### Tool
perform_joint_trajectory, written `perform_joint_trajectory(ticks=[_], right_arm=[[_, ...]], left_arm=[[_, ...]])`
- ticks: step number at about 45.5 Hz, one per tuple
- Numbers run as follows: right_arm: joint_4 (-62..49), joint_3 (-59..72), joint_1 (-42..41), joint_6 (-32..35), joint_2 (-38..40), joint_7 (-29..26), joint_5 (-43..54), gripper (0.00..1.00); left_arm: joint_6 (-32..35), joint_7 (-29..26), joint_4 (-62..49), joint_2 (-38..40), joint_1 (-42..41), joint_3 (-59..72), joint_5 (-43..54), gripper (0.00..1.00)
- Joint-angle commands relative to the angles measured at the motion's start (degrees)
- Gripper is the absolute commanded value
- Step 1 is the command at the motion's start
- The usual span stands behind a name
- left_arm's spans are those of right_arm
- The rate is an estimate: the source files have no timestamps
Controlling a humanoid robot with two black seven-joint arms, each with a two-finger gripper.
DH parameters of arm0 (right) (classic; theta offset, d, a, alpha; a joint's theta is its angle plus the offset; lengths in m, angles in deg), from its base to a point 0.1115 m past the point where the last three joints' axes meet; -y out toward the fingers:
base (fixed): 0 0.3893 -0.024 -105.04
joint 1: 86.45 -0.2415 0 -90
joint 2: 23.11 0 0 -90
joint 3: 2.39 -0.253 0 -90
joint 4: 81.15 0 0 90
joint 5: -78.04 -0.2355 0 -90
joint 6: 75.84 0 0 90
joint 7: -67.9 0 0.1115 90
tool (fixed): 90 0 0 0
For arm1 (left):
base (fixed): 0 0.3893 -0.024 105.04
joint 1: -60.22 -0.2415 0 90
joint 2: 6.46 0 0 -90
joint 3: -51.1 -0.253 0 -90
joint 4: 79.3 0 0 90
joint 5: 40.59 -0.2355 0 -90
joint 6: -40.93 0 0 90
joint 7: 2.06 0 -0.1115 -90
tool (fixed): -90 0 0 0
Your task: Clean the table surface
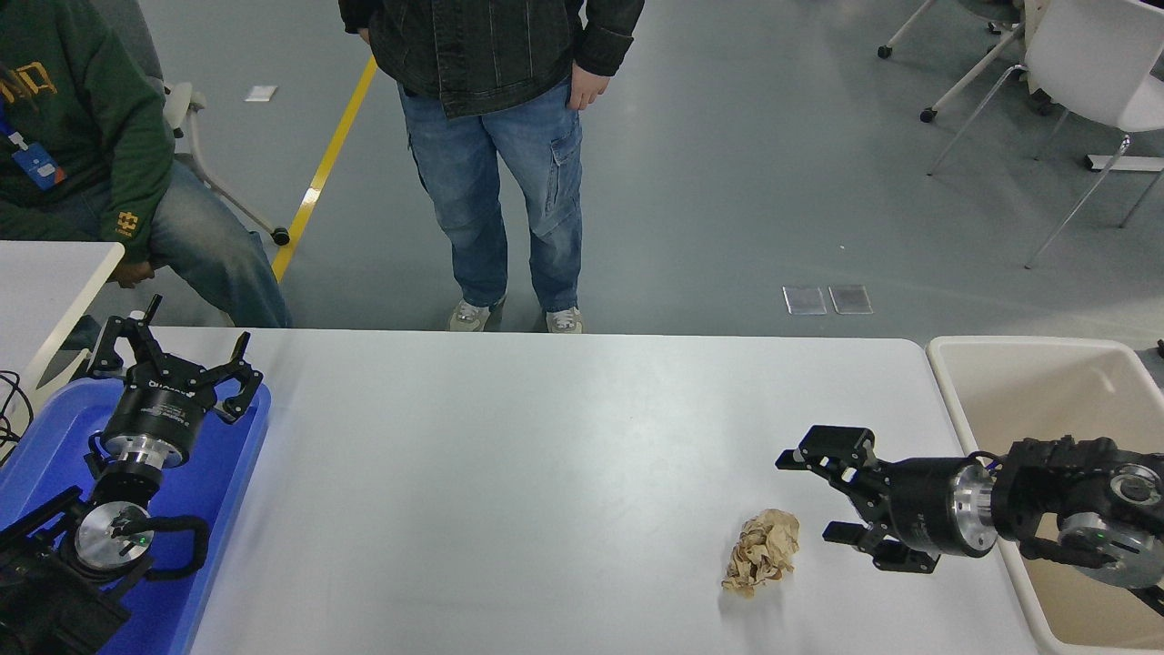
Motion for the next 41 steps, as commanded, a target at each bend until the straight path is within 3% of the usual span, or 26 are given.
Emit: perform_joint_trajectory(ticks=[1, 30, 41], right_arm=[[-0.6, 0.8, -0.1, -1.6, -3.4, -5.2, -1.3, 1.00], [-7.5, 3.9, -1.7, -3.2, -9.5, -6.1, -1.8, 1.00], [-11.1, 4.8, -2.0, -3.1, -9.6, -6.0, 3.8, 1.00]], left_arm=[[0.0, 0.0, 0.0, 0.0, 0.0, 0.0, 0.0, 1.00], [0.0, 0.0, 0.0, 0.0, 0.0, 0.0, 0.0, 1.00], [0.0, 0.0, 0.0, 0.0, -0.1, 0.0, 0.0, 1.00]])
